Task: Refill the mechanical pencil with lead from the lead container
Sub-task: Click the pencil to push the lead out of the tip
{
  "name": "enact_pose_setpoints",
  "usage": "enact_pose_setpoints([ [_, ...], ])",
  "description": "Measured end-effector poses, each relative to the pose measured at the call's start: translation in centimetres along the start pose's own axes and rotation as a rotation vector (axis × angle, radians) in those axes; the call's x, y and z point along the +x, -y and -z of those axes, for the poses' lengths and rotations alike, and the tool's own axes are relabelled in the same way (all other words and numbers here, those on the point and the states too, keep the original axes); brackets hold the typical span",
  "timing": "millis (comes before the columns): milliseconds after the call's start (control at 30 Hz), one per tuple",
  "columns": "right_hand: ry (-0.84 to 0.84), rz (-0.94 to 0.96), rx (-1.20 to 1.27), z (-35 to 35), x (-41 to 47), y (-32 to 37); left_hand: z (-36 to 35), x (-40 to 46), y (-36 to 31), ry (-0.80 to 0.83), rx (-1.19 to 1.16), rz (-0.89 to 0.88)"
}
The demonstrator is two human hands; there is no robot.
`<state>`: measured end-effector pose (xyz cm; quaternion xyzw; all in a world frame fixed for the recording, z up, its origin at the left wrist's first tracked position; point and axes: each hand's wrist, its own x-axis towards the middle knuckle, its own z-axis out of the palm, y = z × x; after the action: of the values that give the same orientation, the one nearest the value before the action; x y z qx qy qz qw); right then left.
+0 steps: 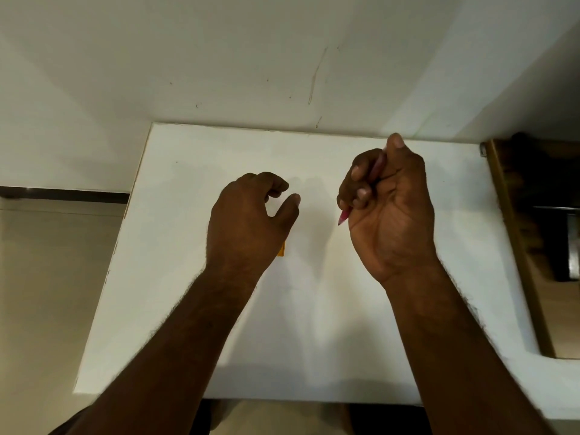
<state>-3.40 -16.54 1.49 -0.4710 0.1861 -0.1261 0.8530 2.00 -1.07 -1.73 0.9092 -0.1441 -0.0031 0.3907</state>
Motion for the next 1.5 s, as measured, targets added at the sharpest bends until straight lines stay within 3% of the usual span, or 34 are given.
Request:
enact_pose_setpoints([
  [533,-0.01,0.003,0.149,0.09,-0.03,0.53,0.11,0.17,-0.07,0.01,-0.013,-0.025],
  [1500,-0.049,0.015,0.122,0.33,-0.02,0.32,-0.07,0.25,0.27,0.037,-0.073,0.007],
])
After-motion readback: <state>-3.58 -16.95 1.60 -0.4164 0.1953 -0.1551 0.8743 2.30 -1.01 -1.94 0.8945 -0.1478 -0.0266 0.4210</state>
